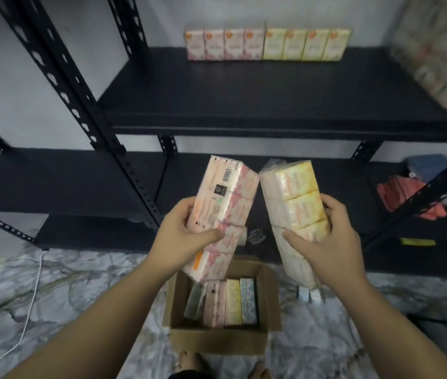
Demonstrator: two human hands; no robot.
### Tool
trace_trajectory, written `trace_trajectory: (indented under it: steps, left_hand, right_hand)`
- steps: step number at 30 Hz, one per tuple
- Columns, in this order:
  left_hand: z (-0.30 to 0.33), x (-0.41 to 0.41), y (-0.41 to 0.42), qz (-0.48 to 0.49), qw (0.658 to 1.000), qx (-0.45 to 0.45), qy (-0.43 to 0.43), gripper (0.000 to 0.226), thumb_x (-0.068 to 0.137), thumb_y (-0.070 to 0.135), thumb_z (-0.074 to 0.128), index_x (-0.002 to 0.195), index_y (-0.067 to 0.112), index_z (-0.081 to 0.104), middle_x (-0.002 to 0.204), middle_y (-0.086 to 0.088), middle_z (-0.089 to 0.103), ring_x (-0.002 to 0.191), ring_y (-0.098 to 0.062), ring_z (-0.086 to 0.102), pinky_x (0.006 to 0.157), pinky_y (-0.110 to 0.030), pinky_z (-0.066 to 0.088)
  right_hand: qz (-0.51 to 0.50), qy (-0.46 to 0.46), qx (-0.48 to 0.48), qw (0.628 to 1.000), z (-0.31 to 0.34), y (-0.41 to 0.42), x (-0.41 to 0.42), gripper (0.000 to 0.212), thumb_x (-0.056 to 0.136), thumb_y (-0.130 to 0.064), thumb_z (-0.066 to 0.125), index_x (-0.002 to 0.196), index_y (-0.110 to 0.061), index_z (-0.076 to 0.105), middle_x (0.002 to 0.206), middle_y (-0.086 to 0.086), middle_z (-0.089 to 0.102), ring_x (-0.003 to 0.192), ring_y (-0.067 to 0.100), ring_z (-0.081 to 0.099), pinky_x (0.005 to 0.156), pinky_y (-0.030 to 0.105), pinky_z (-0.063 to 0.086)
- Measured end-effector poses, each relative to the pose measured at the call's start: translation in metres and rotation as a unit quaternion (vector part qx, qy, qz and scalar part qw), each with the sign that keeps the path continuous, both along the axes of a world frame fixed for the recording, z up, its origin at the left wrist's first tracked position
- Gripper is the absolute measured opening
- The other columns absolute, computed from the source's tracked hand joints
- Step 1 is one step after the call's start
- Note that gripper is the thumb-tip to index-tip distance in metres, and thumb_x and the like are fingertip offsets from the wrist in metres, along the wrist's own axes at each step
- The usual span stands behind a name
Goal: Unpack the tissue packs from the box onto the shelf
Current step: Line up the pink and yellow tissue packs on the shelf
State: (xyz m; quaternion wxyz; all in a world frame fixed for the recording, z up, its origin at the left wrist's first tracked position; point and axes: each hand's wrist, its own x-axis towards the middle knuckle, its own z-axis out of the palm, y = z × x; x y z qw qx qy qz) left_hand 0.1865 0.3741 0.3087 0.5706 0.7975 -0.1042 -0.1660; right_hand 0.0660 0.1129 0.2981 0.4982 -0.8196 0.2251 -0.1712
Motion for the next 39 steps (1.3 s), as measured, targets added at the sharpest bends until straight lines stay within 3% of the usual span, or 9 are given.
trace_trajectory:
  steps: [3,6,9,13,22,27,32,36,39]
  left_hand:
    - [0.044,0.027,-0.006,-0.019,0.999,0.009,-0.045,0.066,0.074,0.014,0.092,0.129,0.031,0.06,0.119,0.015,0.072,0.107,-0.004,0.071,0.09,-0.037,0.062]
    - [0.083,0.057,-0.009,-0.044,0.994,0.023,-0.102,0.066,0.072,0.017,0.093,0.126,0.035,0.061,0.118,0.019,0.072,0.106,-0.002,0.07,0.09,-0.033,0.059]
    - [0.112,0.086,-0.014,-0.05,0.987,0.027,-0.152,0.067,0.07,0.021,0.094,0.127,0.038,0.061,0.118,0.022,0.07,0.107,0.0,0.069,0.092,-0.033,0.057]
    - [0.141,0.129,-0.019,-0.062,0.976,0.032,-0.204,0.072,0.069,0.029,0.094,0.129,0.04,0.054,0.12,0.022,0.067,0.109,0.003,0.066,0.089,-0.031,0.058]
    - [0.186,0.232,-0.03,-0.156,0.941,0.166,-0.249,0.069,0.072,0.038,0.089,0.129,0.04,0.049,0.114,0.021,0.064,0.097,0.001,0.066,0.072,-0.019,0.052]
    - [0.176,0.268,-0.047,-0.214,0.913,0.24,-0.25,0.073,0.068,0.04,0.087,0.134,0.036,0.056,0.116,0.019,0.065,0.101,-0.003,0.065,0.085,-0.028,0.056]
    - [0.177,0.287,-0.062,-0.25,0.885,0.293,-0.262,0.072,0.072,0.046,0.08,0.14,0.032,0.06,0.117,0.016,0.063,0.105,-0.006,0.063,0.094,-0.031,0.054]
    - [0.179,0.288,-0.078,-0.256,0.87,0.329,-0.262,0.047,0.078,0.037,0.076,0.123,0.025,0.068,0.105,0.009,0.07,0.094,-0.009,0.068,0.089,-0.041,0.058]
    - [0.177,0.287,-0.092,-0.241,0.858,0.362,-0.272,0.046,0.078,0.041,0.07,0.12,0.023,0.065,0.111,0.003,0.066,0.102,-0.019,0.065,0.091,-0.045,0.056]
  right_hand:
    - [0.007,-0.022,-0.059,0.998,0.041,-0.016,0.019,0.081,0.07,-0.036,0.093,0.138,-0.046,0.05,0.117,-0.02,0.052,0.103,-0.023,0.048,0.079,0.011,0.038]
    - [0.013,-0.045,-0.104,0.993,0.078,-0.028,0.04,0.078,0.07,-0.039,0.09,0.132,-0.059,0.047,0.112,-0.024,0.048,0.101,-0.018,0.05,0.081,0.013,0.037]
    - [-0.001,-0.06,-0.107,0.993,0.104,-0.036,0.063,0.088,0.069,-0.042,0.091,0.145,-0.042,0.046,0.116,-0.029,0.05,0.104,-0.008,0.054,0.085,0.02,0.042]
    - [-0.011,-0.081,-0.118,0.99,0.134,-0.042,0.095,0.085,0.07,-0.041,0.092,0.141,-0.04,0.046,0.119,-0.026,0.056,0.104,-0.017,0.052,0.08,0.017,0.043]
    - [0.012,0.023,-0.236,0.971,0.174,-0.056,0.174,0.077,0.073,-0.052,0.084,0.139,-0.041,0.046,0.125,-0.016,0.057,0.111,0.011,0.057,0.088,0.039,0.053]
    - [0.066,0.124,-0.303,0.943,0.169,-0.075,0.211,0.081,0.079,-0.055,0.078,0.149,-0.04,0.039,0.14,-0.009,0.053,0.121,0.015,0.053,0.095,0.04,0.052]
    - [0.119,0.154,-0.339,0.92,0.174,-0.1,0.238,0.078,0.08,-0.057,0.077,0.148,-0.035,0.045,0.141,-0.008,0.055,0.123,0.015,0.053,0.098,0.035,0.048]
    - [0.148,0.15,-0.349,0.913,0.177,-0.121,0.254,0.087,0.072,-0.066,0.081,0.147,-0.038,0.046,0.144,-0.012,0.054,0.128,0.014,0.049,0.103,0.038,0.047]
    - [0.166,0.149,-0.364,0.904,0.182,-0.14,0.263,0.086,0.074,-0.063,0.081,0.149,-0.04,0.045,0.151,-0.012,0.05,0.135,0.016,0.047,0.108,0.039,0.044]
